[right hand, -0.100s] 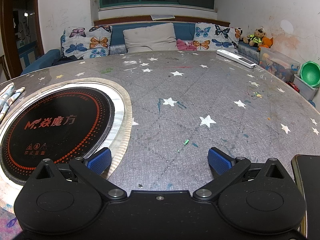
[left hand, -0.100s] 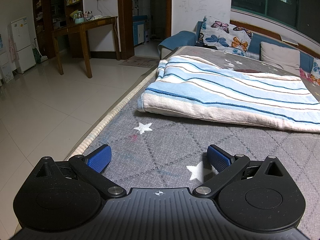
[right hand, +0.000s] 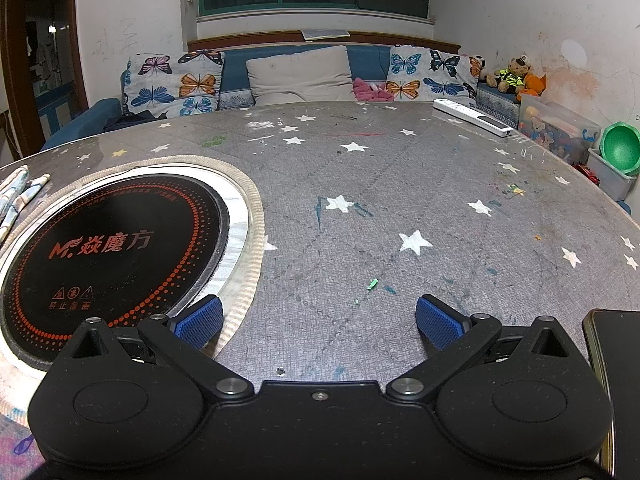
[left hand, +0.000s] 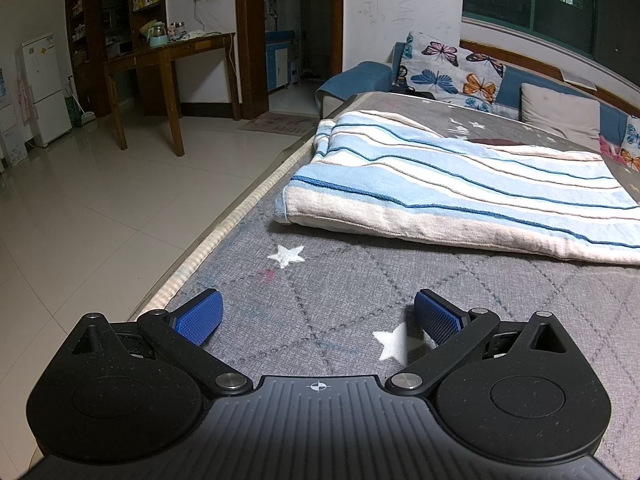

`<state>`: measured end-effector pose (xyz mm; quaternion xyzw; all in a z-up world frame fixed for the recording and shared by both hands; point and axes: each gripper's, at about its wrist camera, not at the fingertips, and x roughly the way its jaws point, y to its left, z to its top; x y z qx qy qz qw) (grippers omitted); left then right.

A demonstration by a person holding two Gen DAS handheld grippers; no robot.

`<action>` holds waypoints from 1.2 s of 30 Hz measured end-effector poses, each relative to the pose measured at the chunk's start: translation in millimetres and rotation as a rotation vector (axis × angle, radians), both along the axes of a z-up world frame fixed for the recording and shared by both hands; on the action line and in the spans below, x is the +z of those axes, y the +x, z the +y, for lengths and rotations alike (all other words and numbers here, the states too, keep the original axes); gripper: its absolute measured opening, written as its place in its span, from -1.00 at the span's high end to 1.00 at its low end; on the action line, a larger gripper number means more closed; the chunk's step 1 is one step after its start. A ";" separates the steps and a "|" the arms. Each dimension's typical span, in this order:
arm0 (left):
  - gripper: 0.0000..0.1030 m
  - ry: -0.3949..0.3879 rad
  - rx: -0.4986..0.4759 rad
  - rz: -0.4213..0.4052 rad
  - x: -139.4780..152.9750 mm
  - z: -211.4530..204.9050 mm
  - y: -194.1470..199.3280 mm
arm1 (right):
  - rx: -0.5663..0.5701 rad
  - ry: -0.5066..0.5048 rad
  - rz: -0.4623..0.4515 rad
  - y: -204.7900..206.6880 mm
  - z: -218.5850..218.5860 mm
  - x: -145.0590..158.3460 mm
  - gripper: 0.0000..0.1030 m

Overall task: Fold clothes
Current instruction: 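Move both tools toward the folded striped shirt on the mattress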

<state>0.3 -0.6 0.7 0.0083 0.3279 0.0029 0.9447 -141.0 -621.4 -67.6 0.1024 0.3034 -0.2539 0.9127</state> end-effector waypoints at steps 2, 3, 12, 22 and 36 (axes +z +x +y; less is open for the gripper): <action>-1.00 -0.001 0.000 0.001 0.5 -0.2 0.2 | -0.005 0.002 0.003 0.7 0.0 0.3 -1.00; -1.00 0.003 -0.002 0.001 0.8 -0.6 0.3 | -0.008 0.003 0.004 1.0 -0.1 0.5 -1.00; -0.99 0.080 -0.045 0.004 11.3 2.4 -2.0 | -0.017 0.006 0.018 8.5 9.8 6.7 -1.00; -1.00 0.120 -0.041 -0.012 32.4 8.4 -1.2 | 0.113 0.013 -0.014 31.3 46.7 32.6 -1.00; -0.99 0.240 -0.129 -0.082 79.9 -17.2 27.4 | 0.412 -0.062 -0.032 104.4 135.9 82.2 -0.88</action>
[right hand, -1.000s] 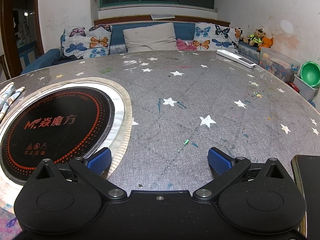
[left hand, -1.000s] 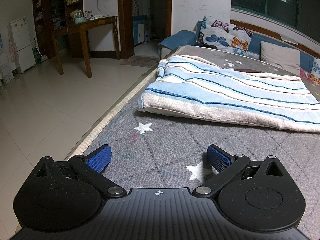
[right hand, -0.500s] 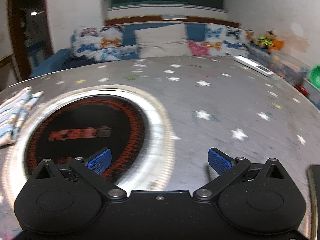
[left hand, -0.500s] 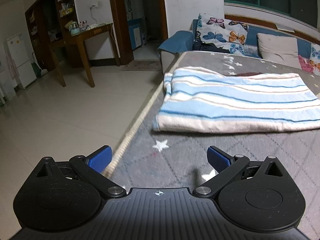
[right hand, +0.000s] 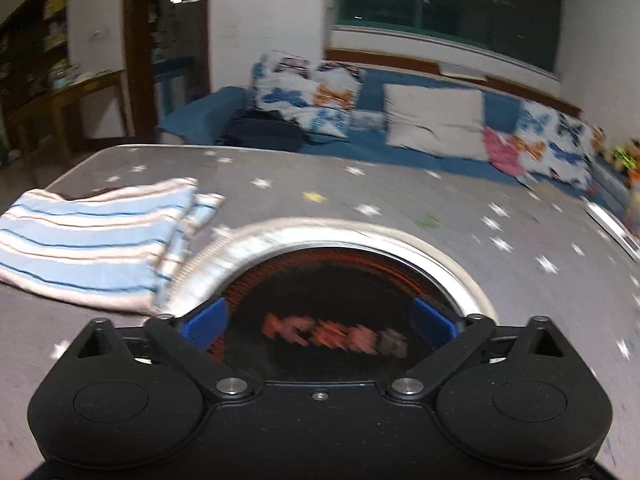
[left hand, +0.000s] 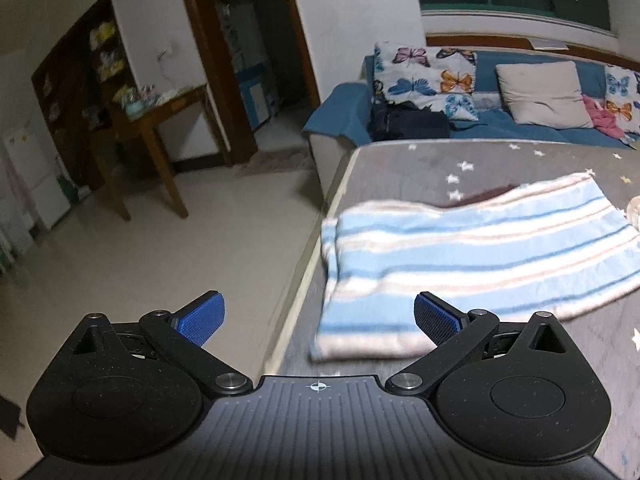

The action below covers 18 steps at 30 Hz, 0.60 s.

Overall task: Fold clothes
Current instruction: 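Move both tools toward the folded striped shirt on the mattress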

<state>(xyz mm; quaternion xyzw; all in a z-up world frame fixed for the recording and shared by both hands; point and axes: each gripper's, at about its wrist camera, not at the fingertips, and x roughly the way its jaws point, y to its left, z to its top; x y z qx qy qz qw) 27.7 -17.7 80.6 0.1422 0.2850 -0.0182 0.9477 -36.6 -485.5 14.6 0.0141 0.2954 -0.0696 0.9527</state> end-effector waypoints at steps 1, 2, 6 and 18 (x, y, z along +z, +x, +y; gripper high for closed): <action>-0.99 -0.003 -0.004 -0.002 2.2 -2.3 6.4 | 0.016 -0.003 -0.005 5.1 5.9 3.3 -0.88; -0.99 -0.011 -0.008 0.002 2.8 -4.0 12.6 | 0.027 -0.005 -0.008 8.9 9.9 5.1 -0.84; -0.96 -0.031 -0.024 0.021 6.5 -10.1 40.7 | 0.087 -0.008 -0.012 36.2 33.0 13.5 -0.66; -0.71 -0.128 0.000 0.128 -8.6 -12.2 139.4 | 0.167 0.033 0.014 124.5 72.3 6.9 -0.37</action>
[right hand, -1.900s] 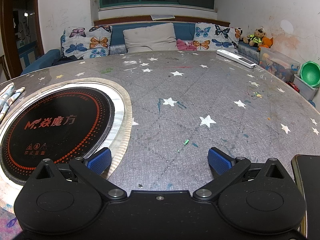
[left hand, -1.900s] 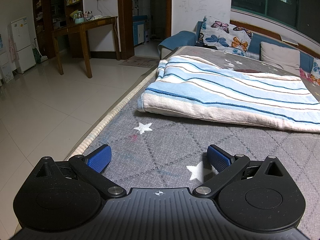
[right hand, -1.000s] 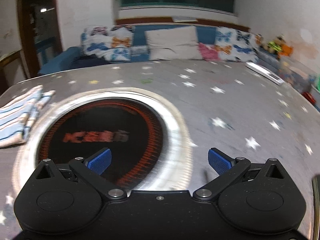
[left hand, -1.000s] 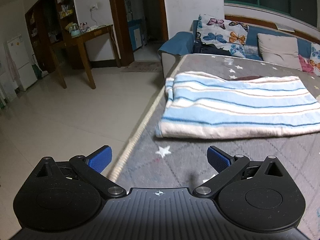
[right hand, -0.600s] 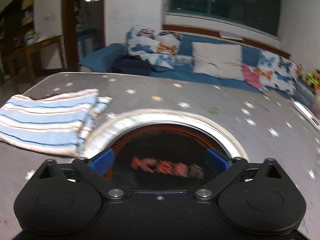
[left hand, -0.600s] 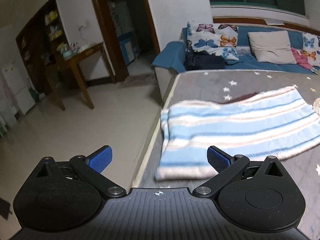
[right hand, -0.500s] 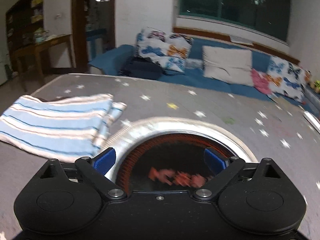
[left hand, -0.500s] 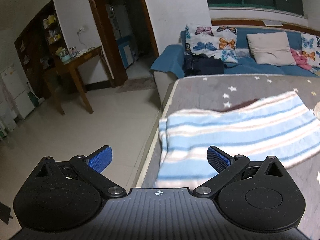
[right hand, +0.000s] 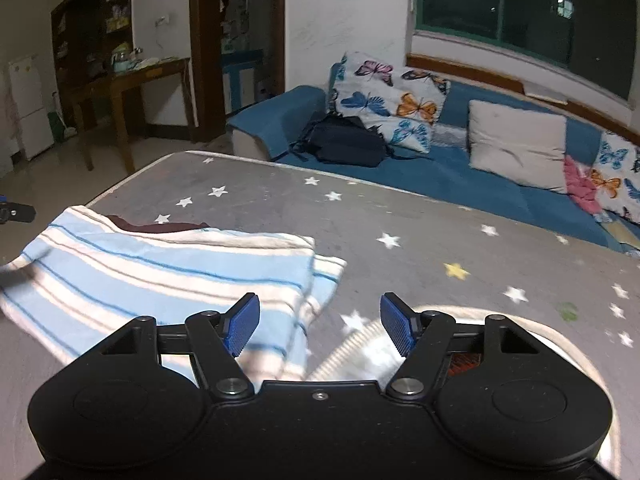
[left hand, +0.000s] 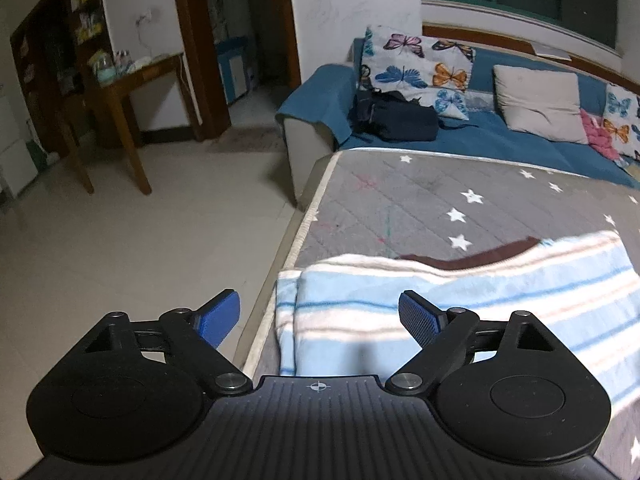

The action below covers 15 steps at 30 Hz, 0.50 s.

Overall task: Fold clothes
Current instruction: 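Move both tools toward the folded striped shirt on the mattress, then grasp the shirt edge with the right tool while the left tool grasps another edge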

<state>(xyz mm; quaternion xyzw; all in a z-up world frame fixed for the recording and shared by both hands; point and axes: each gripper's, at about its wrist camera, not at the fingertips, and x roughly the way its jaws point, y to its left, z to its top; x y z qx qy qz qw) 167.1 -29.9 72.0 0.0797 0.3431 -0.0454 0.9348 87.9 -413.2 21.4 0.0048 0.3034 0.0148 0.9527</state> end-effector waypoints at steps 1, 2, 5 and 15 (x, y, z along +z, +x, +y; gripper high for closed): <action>-0.71 -0.004 0.004 0.006 -1.8 -0.2 7.0 | 0.003 0.002 0.004 6.2 1.5 -1.4 -0.37; -0.71 -0.008 0.008 0.012 -3.8 0.0 14.2 | 0.005 0.005 0.009 13.5 3.0 -3.6 -0.37; -0.71 -0.011 0.026 0.037 -11.9 -1.0 37.2 | 0.010 0.008 0.022 33.8 7.3 -11.2 -0.37; -0.58 -0.036 0.031 0.128 -37.1 -4.6 76.0 | 0.012 0.016 0.073 74.8 6.2 -36.8 -0.26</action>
